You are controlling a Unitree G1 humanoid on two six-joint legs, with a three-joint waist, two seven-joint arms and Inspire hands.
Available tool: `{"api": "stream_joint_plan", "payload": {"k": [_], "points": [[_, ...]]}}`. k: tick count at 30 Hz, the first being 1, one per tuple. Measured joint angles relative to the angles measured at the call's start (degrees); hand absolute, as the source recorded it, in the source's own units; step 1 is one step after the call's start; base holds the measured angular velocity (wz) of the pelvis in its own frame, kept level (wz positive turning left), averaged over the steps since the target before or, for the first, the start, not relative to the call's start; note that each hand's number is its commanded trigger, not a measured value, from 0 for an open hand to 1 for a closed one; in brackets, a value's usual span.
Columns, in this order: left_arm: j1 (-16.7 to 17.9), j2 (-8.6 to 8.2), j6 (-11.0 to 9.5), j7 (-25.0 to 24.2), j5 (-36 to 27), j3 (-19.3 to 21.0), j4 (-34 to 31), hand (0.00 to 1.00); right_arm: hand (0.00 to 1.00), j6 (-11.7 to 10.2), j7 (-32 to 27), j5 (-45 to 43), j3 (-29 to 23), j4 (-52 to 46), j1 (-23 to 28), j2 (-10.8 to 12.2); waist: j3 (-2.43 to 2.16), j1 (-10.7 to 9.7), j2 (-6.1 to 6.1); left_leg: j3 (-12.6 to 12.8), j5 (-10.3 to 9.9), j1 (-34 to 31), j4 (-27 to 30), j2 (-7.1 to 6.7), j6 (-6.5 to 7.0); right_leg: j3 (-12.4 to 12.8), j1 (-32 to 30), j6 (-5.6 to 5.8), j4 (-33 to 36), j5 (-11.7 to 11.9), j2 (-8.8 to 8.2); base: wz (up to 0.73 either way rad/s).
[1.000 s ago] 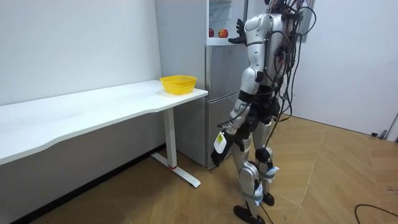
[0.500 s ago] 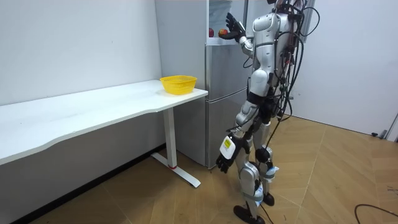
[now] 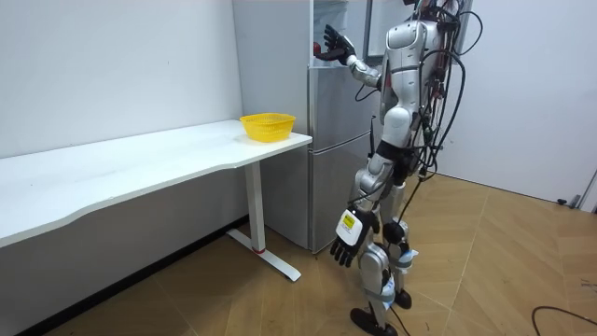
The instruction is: Retrieve from the upper fridge
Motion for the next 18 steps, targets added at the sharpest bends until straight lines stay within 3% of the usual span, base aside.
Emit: {"api": "stream_joint_plan", "payload": {"k": [9,18], "points": [[0.9,-0.71,1.1,-1.5,2.3,0.3,0.0,0.00,0.00,0.7,0.7,-2.3,-0.5,3.4,-1.7,0.0,-0.18,0.4,0.30,-0.5,0.0,0.1,0.3,-0.08,0.00,-0.8,0.5,0.02,0.1,0.0,-0.19,0.01],[0.6,-1.05,1.3,-3.7,2.5,0.1,0.0,0.00,0.00,0.8,2.0,-2.1,-1.1,9.3,-4.7,-1.9,-0.40,0.6,-1.19,-0.9,0.7,0.0,0.4,-0.20,-0.11,-1.1,-0.2,-0.12,0.0,0.1,-0.35,0.00]]}}
